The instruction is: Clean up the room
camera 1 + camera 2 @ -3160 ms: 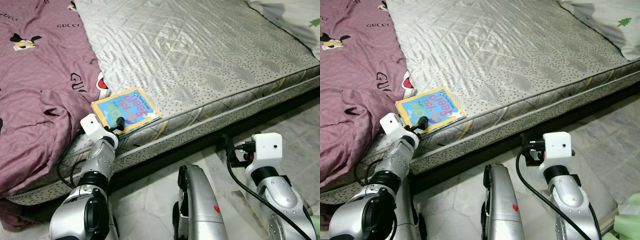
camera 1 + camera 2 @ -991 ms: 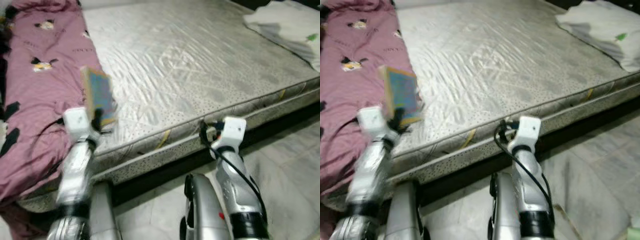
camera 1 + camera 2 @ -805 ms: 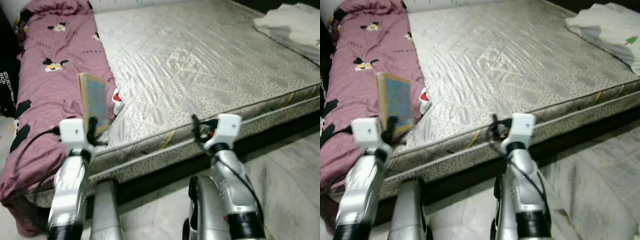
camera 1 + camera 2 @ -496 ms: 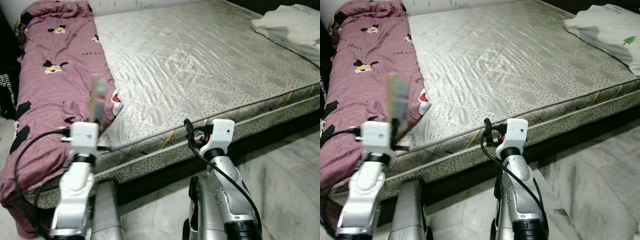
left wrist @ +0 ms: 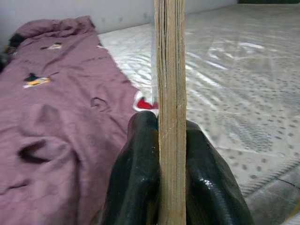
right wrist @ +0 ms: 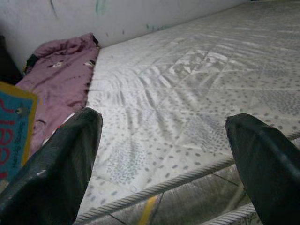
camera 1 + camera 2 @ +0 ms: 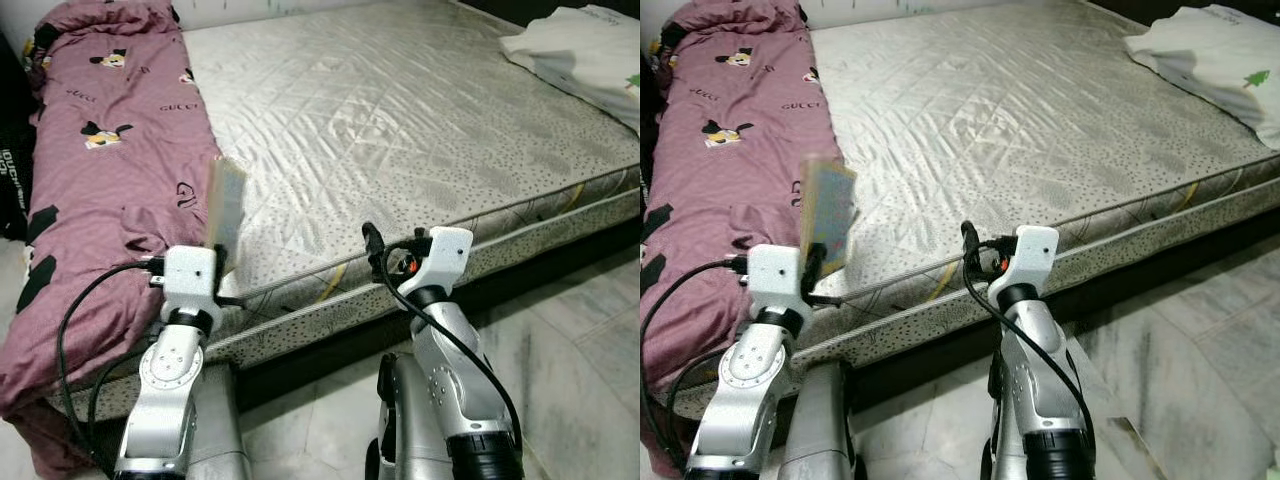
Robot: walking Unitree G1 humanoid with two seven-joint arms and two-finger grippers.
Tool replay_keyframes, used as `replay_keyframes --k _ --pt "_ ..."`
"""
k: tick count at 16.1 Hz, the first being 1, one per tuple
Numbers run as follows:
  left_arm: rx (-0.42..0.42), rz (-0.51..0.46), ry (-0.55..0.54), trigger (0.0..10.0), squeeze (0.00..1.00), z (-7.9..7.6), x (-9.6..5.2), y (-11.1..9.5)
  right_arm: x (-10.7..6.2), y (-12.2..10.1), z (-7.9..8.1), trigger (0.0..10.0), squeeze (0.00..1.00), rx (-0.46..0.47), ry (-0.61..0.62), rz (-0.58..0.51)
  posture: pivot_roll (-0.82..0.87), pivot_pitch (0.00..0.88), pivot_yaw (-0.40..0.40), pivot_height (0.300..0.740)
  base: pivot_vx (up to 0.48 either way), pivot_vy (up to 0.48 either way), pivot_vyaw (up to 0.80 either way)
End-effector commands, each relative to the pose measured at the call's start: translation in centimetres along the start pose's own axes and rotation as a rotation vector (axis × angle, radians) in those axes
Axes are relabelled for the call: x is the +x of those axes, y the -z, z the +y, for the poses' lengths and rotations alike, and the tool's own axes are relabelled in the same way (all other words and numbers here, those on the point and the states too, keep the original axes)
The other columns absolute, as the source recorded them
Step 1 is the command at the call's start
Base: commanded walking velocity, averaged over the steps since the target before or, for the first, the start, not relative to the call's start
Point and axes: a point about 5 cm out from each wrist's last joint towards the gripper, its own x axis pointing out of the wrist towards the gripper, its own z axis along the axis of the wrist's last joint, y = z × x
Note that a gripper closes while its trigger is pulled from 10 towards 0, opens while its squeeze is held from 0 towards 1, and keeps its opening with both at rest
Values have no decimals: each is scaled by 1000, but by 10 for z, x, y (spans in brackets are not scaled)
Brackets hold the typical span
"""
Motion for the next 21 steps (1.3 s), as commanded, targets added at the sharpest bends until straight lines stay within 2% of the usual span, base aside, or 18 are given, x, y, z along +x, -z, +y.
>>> replay_keyframes --k 1,5,7,11,12,13,14,18,21 --pt "-4 -50 -42 10000 0 7 1 -12 2 -4 10 10000 0 42 -21 -18 91 0 24 551 0 0 0" --pt "36 -75 -15 10000 0 0 4 -15 3 -6 6 10000 0 37 -16 -21 84 0 25 599 0 0 0" --pt "26 -93 36 10000 0 -6 5 -17 4 -7 6 10000 0 36 -14 -22 84 0 25 620 0 0 0" --pt "18 -85 51 10000 0 -8 7 -16 5 -8 3 10000 0 21 -6 -26 78 0 23 660 0 0 0" --pt "48 -99 28 10000 0 -6 8 -17 5 -9 3 10000 0 6 -8 -33 78 0 24 669 0 0 0" --pt "-7 -111 52 10000 0 -5 9 -17 6 -10 3 10000 0 3 -8 -34 76 0 26 682 0 0 0" --pt "-26 -119 68 10000 0 -5 10 -18 6 -10 3 10000 0 2 -8 -35 75 0 27 690 0 0 0" --pt "-56 -113 84 10000 0 -9 12 -18 7 -11 1 10000 0 -5 2 -41 70 0 29 738 0 0 0" --pt "-2 -70 79 10000 0 -12 14 -11 6 -10 -2 10000 0 -13 14 -36 67 0 26 740 0 0 -133"
